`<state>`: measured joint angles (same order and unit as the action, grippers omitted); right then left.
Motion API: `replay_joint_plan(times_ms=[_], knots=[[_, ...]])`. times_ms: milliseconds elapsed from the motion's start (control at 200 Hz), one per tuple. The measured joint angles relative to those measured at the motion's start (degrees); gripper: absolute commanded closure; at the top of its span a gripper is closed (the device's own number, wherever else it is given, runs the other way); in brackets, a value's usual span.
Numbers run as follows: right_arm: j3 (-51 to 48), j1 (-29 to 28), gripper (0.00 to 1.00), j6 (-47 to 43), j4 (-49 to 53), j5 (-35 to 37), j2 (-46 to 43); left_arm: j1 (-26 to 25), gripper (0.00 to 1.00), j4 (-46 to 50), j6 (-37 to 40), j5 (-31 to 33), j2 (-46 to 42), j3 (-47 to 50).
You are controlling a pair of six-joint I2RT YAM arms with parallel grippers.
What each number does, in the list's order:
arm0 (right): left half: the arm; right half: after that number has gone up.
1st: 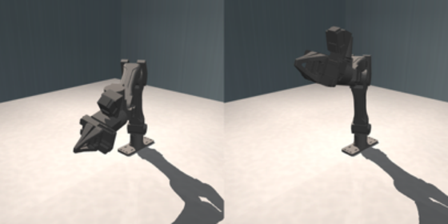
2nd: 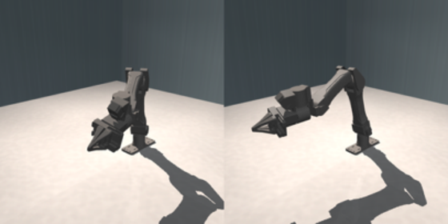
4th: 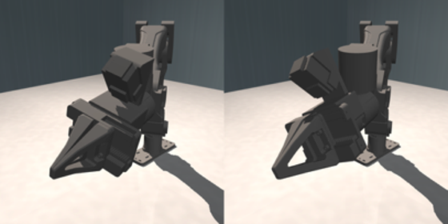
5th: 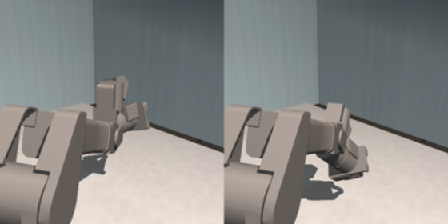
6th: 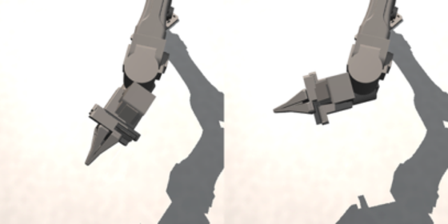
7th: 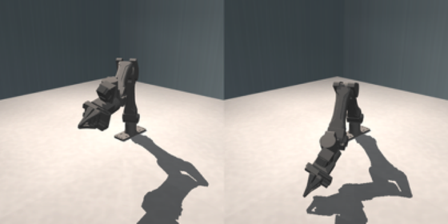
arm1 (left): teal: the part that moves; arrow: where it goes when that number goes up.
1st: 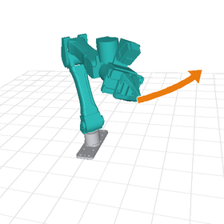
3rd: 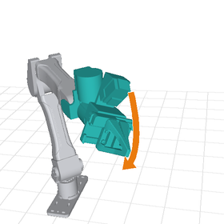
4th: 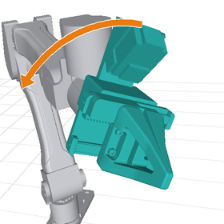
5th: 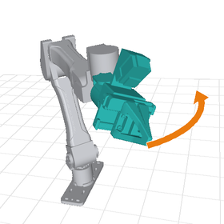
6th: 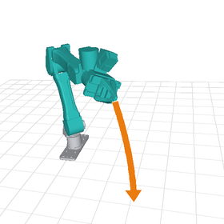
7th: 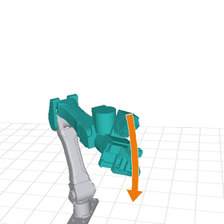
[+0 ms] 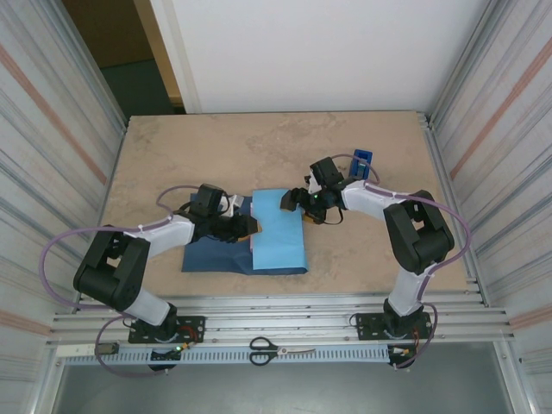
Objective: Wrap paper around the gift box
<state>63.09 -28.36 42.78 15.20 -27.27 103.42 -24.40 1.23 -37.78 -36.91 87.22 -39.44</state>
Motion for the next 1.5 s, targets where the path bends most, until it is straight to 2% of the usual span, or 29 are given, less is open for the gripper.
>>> replay_joint_plan(times_ms=[120,326,486,712,922,1092,1328,1503], knots=[[0.61,-0.11,0.10,-0.46,1.55,-0.02,-0.07,0.00,0.65,0.17,0.02,0.00,0.00,-0.11],[0.48,-0.35,0.10,-0.90,1.75,0.11,-0.33,0.00,0.65,0.20,0.04,-0.15,0.24,-0.22],[-1.11,-0.72,0.16,0.17,-0.66,0.15,-0.28,0.00,0.65,0.13,0.04,-0.24,0.46,-0.33],[-1.92,-0.85,0.09,1.53,-1.31,0.52,-1.27,0.02,0.66,0.13,0.24,-0.46,0.61,-0.37],[0.42,1.60,0.08,1.57,-0.50,0.11,-2.47,0.00,0.66,-0.55,0.24,-0.72,1.03,-0.48],[0.94,2.10,0.10,1.73,-1.70,-0.02,-1.79,0.00,0.66,-0.57,0.26,-0.79,1.03,-0.48],[-0.28,2.10,0.17,2.19,-3.45,-0.52,1.18,0.00,0.66,-0.66,0.26,-0.83,1.11,-0.48],[-0.63,2.05,0.15,2.19,-4.35,-0.90,1.11,0.00,0.66,-0.66,0.28,-0.83,1.14,-0.48]])
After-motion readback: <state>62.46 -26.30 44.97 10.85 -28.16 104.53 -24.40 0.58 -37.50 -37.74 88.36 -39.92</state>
